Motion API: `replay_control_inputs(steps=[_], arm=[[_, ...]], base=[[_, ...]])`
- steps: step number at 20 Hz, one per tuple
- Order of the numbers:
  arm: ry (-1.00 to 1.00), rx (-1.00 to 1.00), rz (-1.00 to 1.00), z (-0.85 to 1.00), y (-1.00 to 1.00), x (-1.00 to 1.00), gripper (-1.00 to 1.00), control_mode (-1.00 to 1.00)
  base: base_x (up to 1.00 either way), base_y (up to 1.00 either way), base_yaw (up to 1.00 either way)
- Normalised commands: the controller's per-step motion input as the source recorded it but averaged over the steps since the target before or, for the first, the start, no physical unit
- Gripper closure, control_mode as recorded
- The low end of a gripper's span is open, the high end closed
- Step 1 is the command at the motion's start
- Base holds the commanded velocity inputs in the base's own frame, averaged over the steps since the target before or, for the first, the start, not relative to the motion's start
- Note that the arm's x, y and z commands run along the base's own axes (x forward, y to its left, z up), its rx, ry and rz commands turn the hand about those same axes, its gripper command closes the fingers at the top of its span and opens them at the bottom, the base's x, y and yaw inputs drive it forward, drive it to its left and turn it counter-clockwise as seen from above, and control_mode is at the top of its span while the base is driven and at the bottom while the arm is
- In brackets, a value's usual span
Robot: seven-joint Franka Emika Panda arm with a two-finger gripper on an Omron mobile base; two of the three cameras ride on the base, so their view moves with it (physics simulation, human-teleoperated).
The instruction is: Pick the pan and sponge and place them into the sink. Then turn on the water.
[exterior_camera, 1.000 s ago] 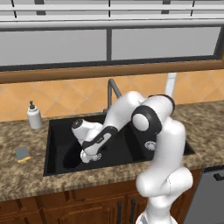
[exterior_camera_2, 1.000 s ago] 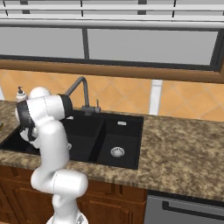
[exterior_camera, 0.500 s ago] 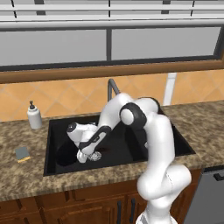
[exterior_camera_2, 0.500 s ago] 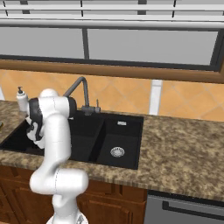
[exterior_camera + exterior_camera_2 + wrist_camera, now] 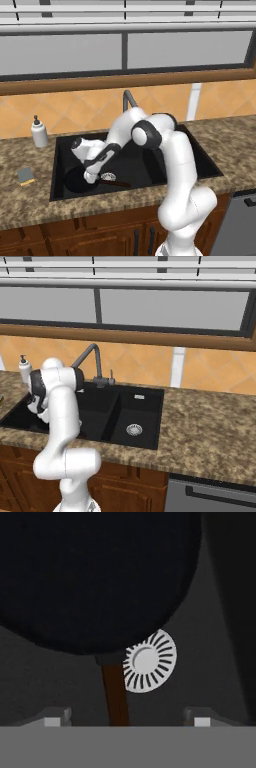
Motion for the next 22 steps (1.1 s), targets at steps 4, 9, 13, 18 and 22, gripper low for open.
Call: replay_control_inputs(steps=[4, 9, 13, 18, 22], arm=[[0.00, 0.02, -0.07, 0.69, 0.26, -0.23, -1.00, -1.00], [-0.01, 0.09, -0.16, 0.61, 0.53, -0.33, -1.00, -1.00], [-0.06, 0.13, -0.21, 0.56, 0.57, -0.33, -1.00, -1.00], [-0.10, 0.09, -0.31, 0.55, 0.61, -0.28, -1.00, -1.00], [-0.01, 0.12, -0.39, 0.60, 0.53, -0.21, -1.00, -1.00]], base=[[0.00, 0.00, 0.00], [0.00, 0.00, 0.00], [0.00, 0.00, 0.00], [0.00, 0.00, 0.00], [0.00, 0.00, 0.00]])
